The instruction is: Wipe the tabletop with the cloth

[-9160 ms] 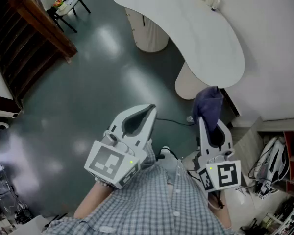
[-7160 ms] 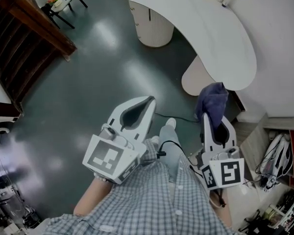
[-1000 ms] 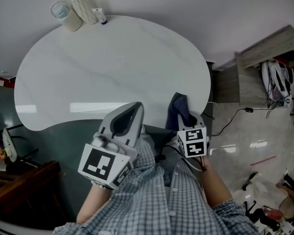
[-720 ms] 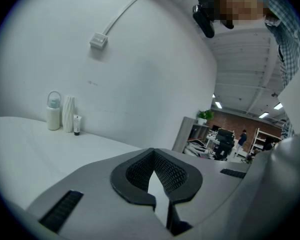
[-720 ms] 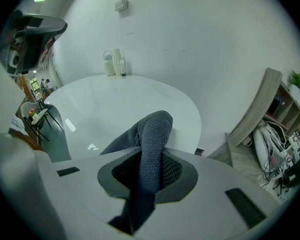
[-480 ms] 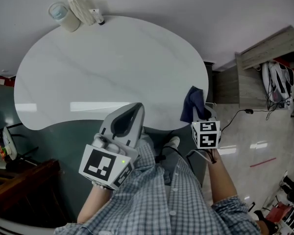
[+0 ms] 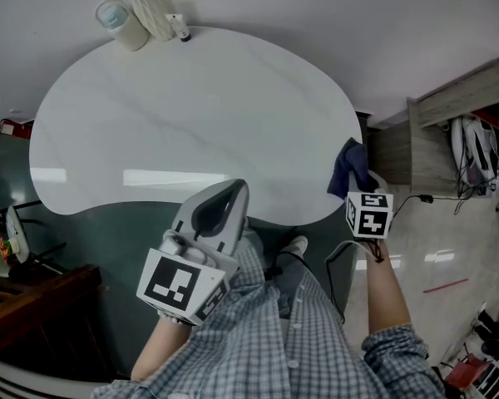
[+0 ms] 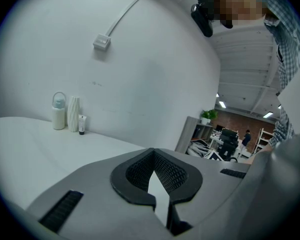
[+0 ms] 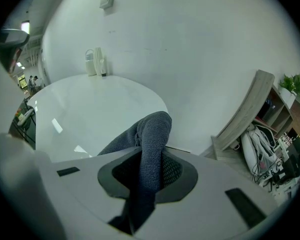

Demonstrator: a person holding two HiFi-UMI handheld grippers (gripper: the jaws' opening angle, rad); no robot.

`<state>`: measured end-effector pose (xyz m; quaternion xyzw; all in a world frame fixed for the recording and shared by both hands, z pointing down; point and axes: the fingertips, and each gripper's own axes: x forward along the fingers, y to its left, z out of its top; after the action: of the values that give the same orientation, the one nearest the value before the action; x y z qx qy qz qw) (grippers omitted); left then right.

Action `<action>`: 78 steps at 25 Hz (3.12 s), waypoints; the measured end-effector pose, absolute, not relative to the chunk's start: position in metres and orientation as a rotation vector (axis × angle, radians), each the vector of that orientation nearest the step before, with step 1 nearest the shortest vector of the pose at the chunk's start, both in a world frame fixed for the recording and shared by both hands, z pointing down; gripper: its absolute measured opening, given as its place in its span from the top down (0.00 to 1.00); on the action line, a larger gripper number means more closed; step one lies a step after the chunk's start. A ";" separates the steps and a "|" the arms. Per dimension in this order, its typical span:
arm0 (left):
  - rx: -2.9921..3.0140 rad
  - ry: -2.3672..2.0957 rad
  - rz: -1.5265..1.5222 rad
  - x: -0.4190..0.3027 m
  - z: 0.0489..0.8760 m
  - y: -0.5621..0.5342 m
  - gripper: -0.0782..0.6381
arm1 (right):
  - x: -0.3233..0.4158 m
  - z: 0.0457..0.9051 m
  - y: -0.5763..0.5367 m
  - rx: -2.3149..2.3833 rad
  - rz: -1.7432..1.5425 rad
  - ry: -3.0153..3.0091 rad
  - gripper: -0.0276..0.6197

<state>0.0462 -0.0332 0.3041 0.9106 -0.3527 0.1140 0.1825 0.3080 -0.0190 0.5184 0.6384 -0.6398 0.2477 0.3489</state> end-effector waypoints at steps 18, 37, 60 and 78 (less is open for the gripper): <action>2.546 -1.020 0.296 0.004 0.308 -0.053 0.88 | 0.289 0.518 -0.027 1.728 0.702 -1.590 0.88; 2.499 -1.115 0.280 -0.067 0.308 -0.079 0.88 | 0.169 0.515 -0.061 1.603 0.675 -1.707 0.88; 2.420 -1.252 0.207 -0.141 0.311 -0.088 0.88 | 0.009 0.514 -0.102 1.277 0.540 -1.919 0.88; 2.391 -1.321 0.169 -0.176 0.304 -0.077 0.88 | -0.103 0.510 -0.133 1.048 0.375 -2.031 0.88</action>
<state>-0.1759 -0.0773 0.3040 0.8559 -0.4727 0.0603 0.2008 -0.1025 -0.1330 0.5095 0.4144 -0.8033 0.1482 0.4013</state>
